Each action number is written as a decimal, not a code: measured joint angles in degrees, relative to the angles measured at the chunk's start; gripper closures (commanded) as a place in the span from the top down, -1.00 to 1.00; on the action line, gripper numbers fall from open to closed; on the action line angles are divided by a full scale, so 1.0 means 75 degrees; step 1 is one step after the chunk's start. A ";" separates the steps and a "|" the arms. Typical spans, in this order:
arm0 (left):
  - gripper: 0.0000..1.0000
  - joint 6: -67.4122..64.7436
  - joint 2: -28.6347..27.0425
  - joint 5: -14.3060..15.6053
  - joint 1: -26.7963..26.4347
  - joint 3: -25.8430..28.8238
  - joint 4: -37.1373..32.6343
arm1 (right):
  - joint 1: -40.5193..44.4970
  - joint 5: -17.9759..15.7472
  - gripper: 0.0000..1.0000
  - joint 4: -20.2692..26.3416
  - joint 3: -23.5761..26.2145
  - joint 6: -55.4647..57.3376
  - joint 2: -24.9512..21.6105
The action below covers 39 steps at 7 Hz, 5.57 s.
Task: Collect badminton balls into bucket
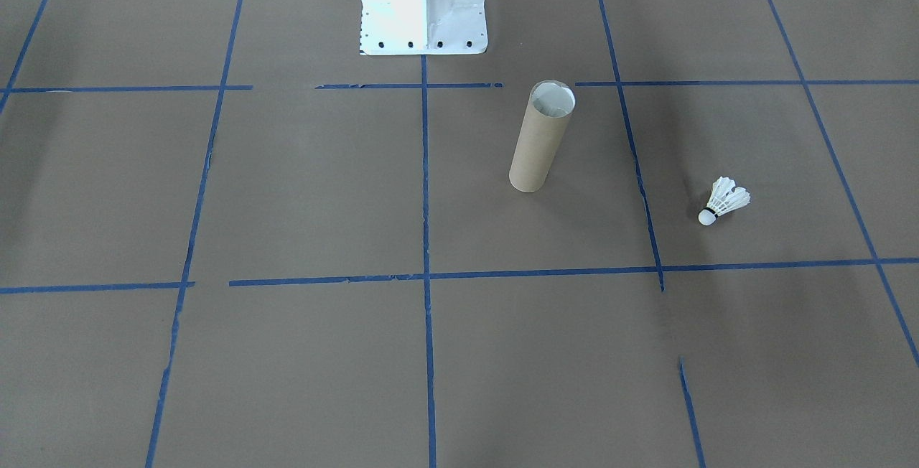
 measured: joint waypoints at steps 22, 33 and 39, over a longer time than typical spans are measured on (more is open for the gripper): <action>0.99 -1.2545 0.0579 0.0928 0.4317 0.1441 -1.0973 | 0.0000 -0.0001 1.00 0.0000 0.0000 0.0000 0.0000; -0.60 -1.3167 0.0109 0.1646 0.4933 0.1708 -1.1107 | 0.0000 0.0000 1.00 0.0000 0.0000 0.0000 0.0000; -1.00 -1.3043 0.0105 0.0315 0.4679 0.1517 -1.1113 | 0.0000 0.0000 1.00 0.0000 -0.0001 0.0000 0.0000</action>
